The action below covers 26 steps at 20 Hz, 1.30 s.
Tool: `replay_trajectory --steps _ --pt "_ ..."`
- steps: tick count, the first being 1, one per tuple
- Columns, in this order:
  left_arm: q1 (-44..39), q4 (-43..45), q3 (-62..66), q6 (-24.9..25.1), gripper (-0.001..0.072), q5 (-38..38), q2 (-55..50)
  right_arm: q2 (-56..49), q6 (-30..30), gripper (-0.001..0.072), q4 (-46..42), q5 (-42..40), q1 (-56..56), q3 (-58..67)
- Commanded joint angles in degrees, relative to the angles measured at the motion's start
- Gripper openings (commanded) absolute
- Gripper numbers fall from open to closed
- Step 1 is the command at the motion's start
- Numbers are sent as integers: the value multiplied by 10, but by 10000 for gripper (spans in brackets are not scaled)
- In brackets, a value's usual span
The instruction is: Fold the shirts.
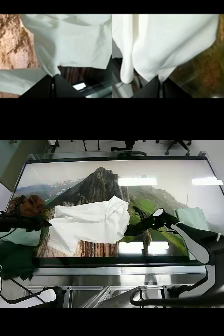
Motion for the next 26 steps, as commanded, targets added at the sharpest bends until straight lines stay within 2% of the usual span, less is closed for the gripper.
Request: replay_trajectory --steps 1,3,6,9,12,15,18,20,22,24,26 --pt "15 -124 49 0 13 -30 21 90 1 20 29 55 -41 98" --pt "34 -226 134 -2 12 -64 58 169 2 20 57 52 -90 205" --pt "44 -344 294 -14 12 -52 128 267 -1 19 81 16 -156 395" --pt "43 -376 438 -23 12 28 190 332 -33 19 63 -41 -176 527" --pt "81 -358 551 -26 12 120 241 394 -32 19 -24 -133 -177 550" --pt "147 -336 556 -27 12 134 286 409 -32 19 -56 -117 -177 549" --pt "174 -341 442 -26 12 97 316 375 -17 19 -56 -62 -177 511" --pt "139 -340 356 -7 12 76 304 334 0 19 -51 -29 -177 456" --pt "35 -312 277 24 12 75 260 279 3 19 -31 -16 -176 391" --pt "-92 -200 217 34 12 124 186 215 0 19 -21 -18 -174 329" --pt "-180 -92 194 29 13 181 83 140 -6 20 -28 -46 -166 285"
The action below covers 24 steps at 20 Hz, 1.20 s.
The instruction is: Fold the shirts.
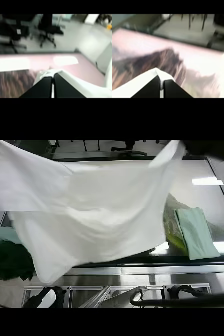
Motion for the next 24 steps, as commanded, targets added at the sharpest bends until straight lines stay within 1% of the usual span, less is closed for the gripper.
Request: replay_trajectory --steps 1,3,5,7,8,9,10,12,14,15,16,17,18,20,22,24 --pt "-146 149 -54 11 12 84 -165 -131 -2 19 2 -28 6 -74" --pt "-159 139 -11 -5 13 96 -290 -210 0 20 5 -63 5 -74" --pt "-158 107 75 -7 13 64 -416 -264 0 21 9 -99 5 -73" --pt "-149 73 174 -13 19 13 -505 -289 0 31 14 -134 5 -73" --pt "-141 62 220 -33 166 -11 -535 -290 0 149 17 -142 4 -73" --pt "-131 63 260 -65 551 -33 -554 -286 0 362 17 -142 0 -70" --pt "-118 63 289 -87 641 -57 -562 -278 0 457 17 -127 -6 -65" --pt "-82 65 292 -90 640 -104 -544 -246 1 455 17 -63 -31 -62" --pt "-36 70 232 -89 640 -143 -498 -208 31 453 4 25 -72 -62" --pt "-12 74 199 -83 640 -166 -476 -193 40 451 -3 65 -93 -63" --pt "12 98 159 -82 640 -192 -452 -179 40 440 -2 102 -115 -66" --pt "33 130 120 -82 640 -217 -429 -163 39 317 -2 128 -137 -74" --pt "54 168 74 -82 640 -237 -404 -149 39 291 -2 139 -156 -87" --pt "91 238 -31 -73 640 -242 -354 -120 38 292 -2 146 -190 -129" --pt "126 280 -143 -62 640 -224 -309 -93 34 293 -2 156 -217 -189" --pt "159 287 -243 -50 640 -187 -279 -70 21 293 -2 155 -232 -256"
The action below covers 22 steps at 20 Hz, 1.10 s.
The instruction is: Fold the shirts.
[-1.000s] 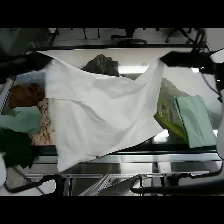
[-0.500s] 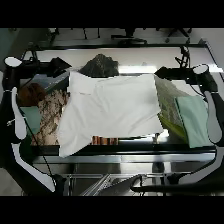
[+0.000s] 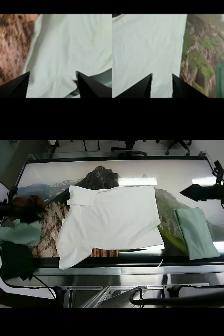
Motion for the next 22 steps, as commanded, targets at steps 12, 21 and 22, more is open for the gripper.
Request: replay_trajectory --steps 12,21,22 --pt "-47 8 -235 78 640 100 -40 47 -11 457 -32 33 -38 -221" --pt "-58 6 -166 77 14 37 -54 45 -8 588 -71 29 -37 -281" --pt "-58 6 -160 73 15 36 -54 44 -12 588 -71 19 -36 -300"
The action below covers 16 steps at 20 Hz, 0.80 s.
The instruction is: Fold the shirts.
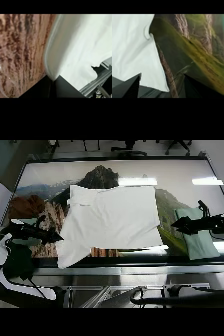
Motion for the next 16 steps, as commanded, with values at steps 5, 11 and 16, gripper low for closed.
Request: replay_trajectory --steps 5,11,16 --pt "-1 -8 29 -6 15 -31 -1 -37 -14 579 -5 -53 45 -102" --pt "-1 -8 29 -5 14 -32 -1 -88 -19 438 34 -66 138 -102" --pt "-1 -71 30 11 11 -33 63 -26 -32 21 77 -1 141 -35"
